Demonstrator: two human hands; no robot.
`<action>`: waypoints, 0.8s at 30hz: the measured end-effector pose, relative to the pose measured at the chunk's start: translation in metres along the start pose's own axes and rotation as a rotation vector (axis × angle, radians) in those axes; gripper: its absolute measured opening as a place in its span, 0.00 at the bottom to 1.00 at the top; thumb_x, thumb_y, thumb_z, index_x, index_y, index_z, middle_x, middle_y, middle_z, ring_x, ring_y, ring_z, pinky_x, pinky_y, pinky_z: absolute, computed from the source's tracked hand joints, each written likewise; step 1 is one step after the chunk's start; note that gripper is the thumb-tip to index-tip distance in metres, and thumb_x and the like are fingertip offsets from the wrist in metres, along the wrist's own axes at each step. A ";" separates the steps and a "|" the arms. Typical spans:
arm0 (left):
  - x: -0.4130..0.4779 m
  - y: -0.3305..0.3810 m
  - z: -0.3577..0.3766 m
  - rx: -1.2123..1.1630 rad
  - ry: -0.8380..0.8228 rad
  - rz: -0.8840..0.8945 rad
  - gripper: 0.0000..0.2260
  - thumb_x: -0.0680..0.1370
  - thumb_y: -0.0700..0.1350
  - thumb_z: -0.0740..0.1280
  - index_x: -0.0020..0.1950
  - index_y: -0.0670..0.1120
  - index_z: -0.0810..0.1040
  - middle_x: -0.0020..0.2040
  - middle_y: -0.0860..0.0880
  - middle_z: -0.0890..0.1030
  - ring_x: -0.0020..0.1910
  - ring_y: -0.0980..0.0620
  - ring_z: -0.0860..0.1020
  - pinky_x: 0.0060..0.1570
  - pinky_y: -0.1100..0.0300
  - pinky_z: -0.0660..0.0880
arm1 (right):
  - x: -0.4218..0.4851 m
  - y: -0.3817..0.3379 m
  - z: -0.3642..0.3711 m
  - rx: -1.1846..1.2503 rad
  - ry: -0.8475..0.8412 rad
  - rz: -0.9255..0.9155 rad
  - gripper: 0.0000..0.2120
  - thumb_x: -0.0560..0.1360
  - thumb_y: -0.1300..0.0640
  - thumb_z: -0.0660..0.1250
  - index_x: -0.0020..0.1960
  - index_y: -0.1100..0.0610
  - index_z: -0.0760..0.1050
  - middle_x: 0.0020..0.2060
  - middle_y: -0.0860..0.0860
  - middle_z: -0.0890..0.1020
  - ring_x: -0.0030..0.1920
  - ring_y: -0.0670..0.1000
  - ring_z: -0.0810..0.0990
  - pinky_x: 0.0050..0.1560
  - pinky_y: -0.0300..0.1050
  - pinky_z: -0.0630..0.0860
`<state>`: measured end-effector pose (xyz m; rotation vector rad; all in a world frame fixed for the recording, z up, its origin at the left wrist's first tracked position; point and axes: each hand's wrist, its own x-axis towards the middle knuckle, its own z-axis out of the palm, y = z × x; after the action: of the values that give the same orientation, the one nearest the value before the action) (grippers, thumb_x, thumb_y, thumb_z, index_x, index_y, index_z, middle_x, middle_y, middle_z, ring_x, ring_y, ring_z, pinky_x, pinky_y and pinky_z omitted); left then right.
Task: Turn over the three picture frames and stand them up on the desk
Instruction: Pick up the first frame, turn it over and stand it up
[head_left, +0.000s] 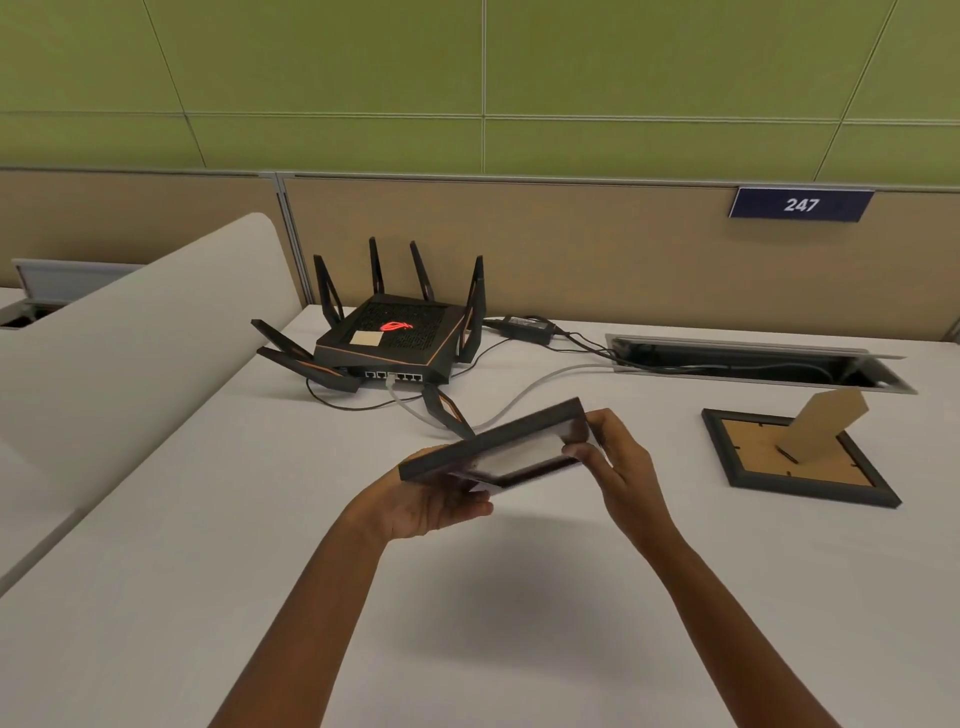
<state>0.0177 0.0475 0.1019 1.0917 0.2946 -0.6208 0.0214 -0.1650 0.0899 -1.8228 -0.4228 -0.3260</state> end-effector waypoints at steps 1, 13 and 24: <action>0.002 -0.001 0.000 0.030 -0.024 -0.004 0.14 0.79 0.43 0.57 0.46 0.34 0.76 0.31 0.39 0.83 0.28 0.46 0.83 0.27 0.58 0.82 | 0.000 0.000 -0.001 0.016 0.010 -0.007 0.06 0.71 0.54 0.59 0.43 0.43 0.68 0.41 0.41 0.77 0.45 0.35 0.78 0.41 0.24 0.72; 0.044 -0.028 0.006 0.363 0.188 -0.017 0.30 0.78 0.63 0.47 0.43 0.41 0.79 0.44 0.44 0.81 0.47 0.47 0.78 0.55 0.52 0.71 | -0.012 0.028 -0.009 0.139 0.193 0.175 0.06 0.76 0.59 0.60 0.43 0.48 0.69 0.41 0.43 0.79 0.40 0.34 0.81 0.33 0.27 0.76; 0.071 -0.053 0.022 0.140 0.240 0.233 0.22 0.80 0.57 0.48 0.62 0.47 0.72 0.66 0.43 0.74 0.64 0.44 0.72 0.67 0.48 0.66 | -0.012 0.043 -0.016 0.234 0.260 0.403 0.04 0.76 0.54 0.59 0.48 0.54 0.70 0.46 0.51 0.79 0.46 0.52 0.80 0.44 0.43 0.78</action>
<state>0.0403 -0.0123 0.0361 1.3163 0.3282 -0.3053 0.0297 -0.1927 0.0523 -1.5660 0.0871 -0.2184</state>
